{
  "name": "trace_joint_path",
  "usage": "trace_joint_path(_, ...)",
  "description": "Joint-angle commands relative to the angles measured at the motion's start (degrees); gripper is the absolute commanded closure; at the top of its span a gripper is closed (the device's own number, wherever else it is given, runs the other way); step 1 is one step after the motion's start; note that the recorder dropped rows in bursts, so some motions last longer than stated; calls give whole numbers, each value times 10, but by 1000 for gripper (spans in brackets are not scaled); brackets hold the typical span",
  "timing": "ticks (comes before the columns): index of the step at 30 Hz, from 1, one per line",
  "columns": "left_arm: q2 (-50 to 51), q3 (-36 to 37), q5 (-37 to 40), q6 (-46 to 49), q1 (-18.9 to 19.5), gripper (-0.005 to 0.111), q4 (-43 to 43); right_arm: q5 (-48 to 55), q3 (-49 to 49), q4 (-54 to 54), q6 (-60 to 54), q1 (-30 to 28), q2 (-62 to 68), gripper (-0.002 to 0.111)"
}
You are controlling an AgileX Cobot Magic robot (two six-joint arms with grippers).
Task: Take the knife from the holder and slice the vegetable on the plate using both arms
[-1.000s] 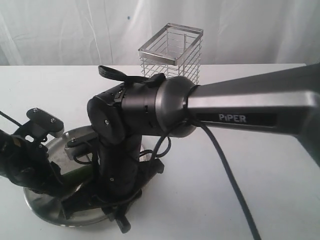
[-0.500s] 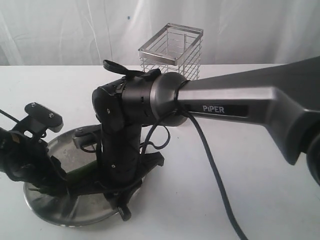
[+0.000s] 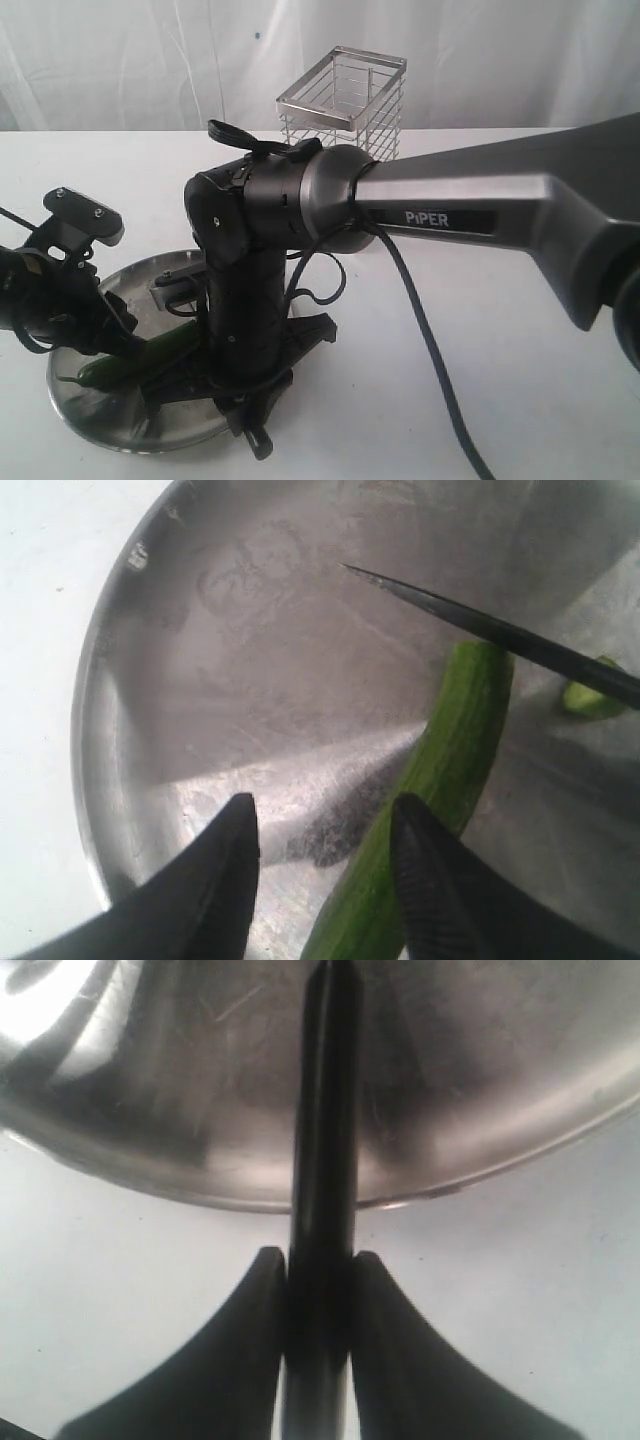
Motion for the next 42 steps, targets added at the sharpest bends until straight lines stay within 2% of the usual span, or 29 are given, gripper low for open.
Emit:
trace_joint_path(1,-5,4,3,-13,2,60,-8,1,2,6,-7,1,-4,108)
trace_joint_path(33,-5,4,17,-28,-7,60,-8,-31,2,3,18,15,2,108)
trace_joint_path(42,-5,4,-21,-38,-21,60,-8,-26,2,3,18,15,2,108)
